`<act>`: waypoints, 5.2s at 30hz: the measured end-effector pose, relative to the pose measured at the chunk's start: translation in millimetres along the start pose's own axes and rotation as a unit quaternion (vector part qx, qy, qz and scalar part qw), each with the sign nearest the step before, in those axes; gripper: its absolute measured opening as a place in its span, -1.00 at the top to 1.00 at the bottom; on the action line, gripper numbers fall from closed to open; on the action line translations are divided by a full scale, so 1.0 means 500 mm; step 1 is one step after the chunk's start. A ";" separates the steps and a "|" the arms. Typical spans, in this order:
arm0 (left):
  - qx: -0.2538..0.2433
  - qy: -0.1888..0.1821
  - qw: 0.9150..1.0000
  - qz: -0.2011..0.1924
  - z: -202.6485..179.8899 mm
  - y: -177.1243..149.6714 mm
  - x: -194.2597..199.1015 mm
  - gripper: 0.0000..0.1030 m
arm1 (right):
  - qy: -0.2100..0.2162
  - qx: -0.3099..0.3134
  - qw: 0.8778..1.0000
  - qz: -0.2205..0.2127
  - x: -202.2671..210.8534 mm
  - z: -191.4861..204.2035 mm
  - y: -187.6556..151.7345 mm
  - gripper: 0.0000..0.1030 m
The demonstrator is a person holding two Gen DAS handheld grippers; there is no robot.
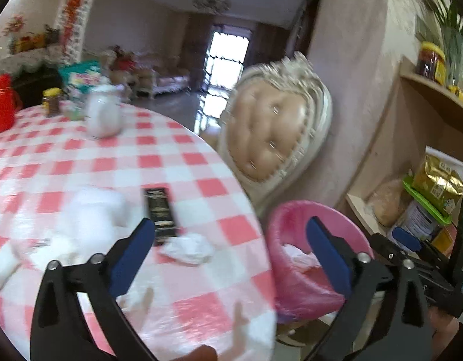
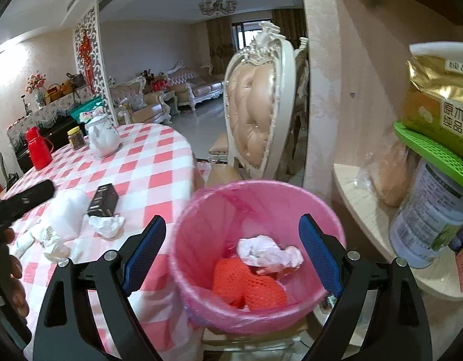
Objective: Collect trash
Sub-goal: 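Move both tools back to the table over the remaining trash, then grasp the white wrapped tissue roll with the left tool, then grasp the crumpled white tissue with the right tool while the left tool holds the roll, then carry the roll and tissue to the pink bin and open both tools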
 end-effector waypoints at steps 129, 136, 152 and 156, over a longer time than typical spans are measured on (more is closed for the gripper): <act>-0.076 -0.082 0.986 0.120 -0.143 -0.030 -0.105 0.61 | 0.010 0.036 0.999 0.021 -0.064 -0.010 0.038 0.38; -0.073 -0.100 0.983 0.139 -0.213 -0.041 -0.173 0.61 | -0.009 0.024 0.999 0.022 -0.086 -0.069 0.041 0.38; -0.052 -0.124 0.976 0.172 -0.253 -0.071 -0.268 0.25 | -0.025 0.023 0.999 0.030 -0.122 -0.104 0.044 0.28; -0.053 -0.123 0.976 0.172 -0.247 -0.074 -0.267 0.25 | -0.029 0.020 0.999 0.032 -0.127 -0.107 0.040 0.02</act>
Point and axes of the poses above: each gripper's, at about its wrist camera, not at the fingertips, and x roughly against the way its jaws point, z to its left, y to its top, the point moved 10 cm from there along -x, roughly the way its jaws point, and after that the axes turned 4 degrees about -y, right-handed, at the moved point
